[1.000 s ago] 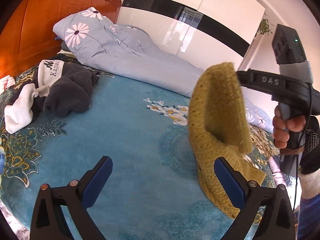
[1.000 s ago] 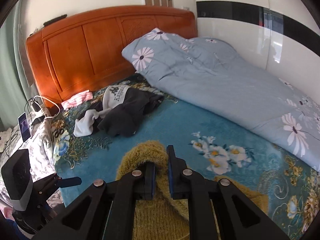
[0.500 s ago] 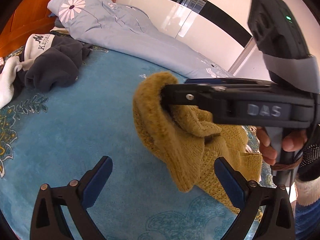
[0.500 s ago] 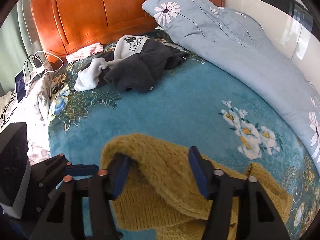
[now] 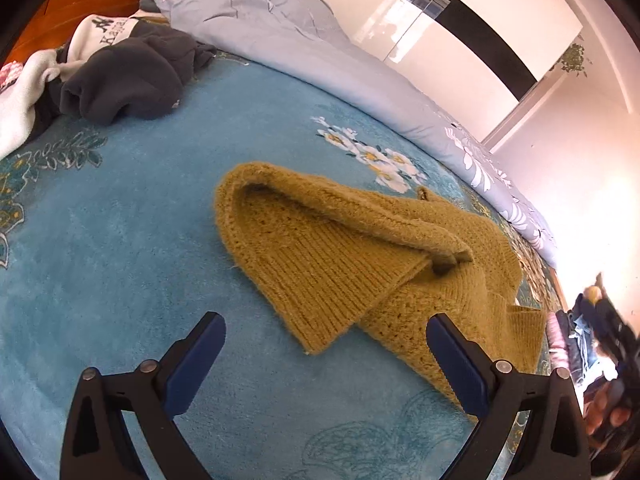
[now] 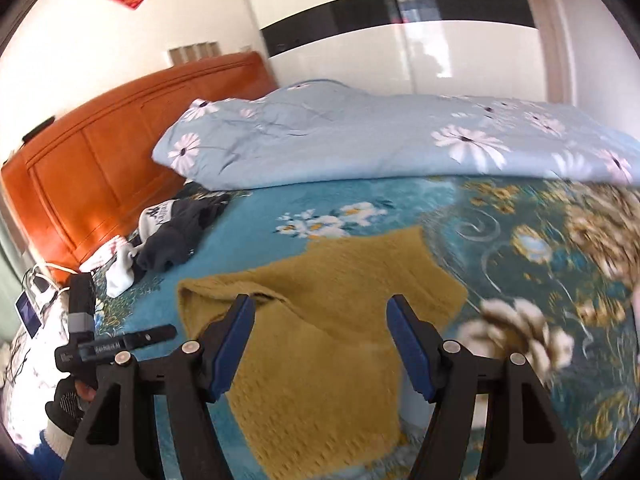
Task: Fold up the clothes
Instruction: 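Grasp the sweater edge with the left gripper while the right gripper holds another edge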
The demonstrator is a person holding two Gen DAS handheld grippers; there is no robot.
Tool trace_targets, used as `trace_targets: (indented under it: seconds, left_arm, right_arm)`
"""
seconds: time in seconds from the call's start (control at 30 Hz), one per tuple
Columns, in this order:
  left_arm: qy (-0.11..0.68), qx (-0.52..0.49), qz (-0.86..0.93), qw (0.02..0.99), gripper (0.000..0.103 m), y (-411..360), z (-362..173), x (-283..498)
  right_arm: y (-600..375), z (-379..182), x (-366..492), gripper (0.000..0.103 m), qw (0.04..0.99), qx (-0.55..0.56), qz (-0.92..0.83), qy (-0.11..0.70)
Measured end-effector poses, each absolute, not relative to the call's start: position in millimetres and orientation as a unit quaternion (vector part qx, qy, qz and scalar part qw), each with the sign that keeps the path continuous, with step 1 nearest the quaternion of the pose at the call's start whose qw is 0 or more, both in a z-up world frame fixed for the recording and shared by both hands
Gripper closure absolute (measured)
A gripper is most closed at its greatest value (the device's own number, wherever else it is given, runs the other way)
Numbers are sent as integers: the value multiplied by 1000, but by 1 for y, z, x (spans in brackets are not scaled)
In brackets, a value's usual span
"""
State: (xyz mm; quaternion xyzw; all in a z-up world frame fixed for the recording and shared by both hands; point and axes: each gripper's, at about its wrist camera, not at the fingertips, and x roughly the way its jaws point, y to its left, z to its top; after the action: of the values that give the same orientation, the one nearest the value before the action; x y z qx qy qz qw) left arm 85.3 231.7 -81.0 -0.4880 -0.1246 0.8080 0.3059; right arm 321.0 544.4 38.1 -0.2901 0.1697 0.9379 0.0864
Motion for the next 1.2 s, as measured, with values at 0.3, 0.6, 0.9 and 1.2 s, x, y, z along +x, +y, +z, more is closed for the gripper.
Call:
trace_targets:
  seconds: [0.3, 0.6, 0.9, 1.2]
  left_arm:
    - [-230, -528, 758, 308, 19, 225, -109, 61]
    - [-276, -533, 742, 298, 84, 228, -118, 63]
    - [-247, -450, 829, 224, 103, 179, -76, 49]
    - [-153, -443, 833, 292, 102, 200, -56, 48]
  right_arm:
    - [535, 1, 371, 33, 80, -279, 928, 235]
    - [514, -14, 356, 33, 66, -290, 928, 223]
    - [540, -32, 363, 33, 95, -299, 910, 272]
    - [553, -48, 332, 33, 92, -305, 897, 307]
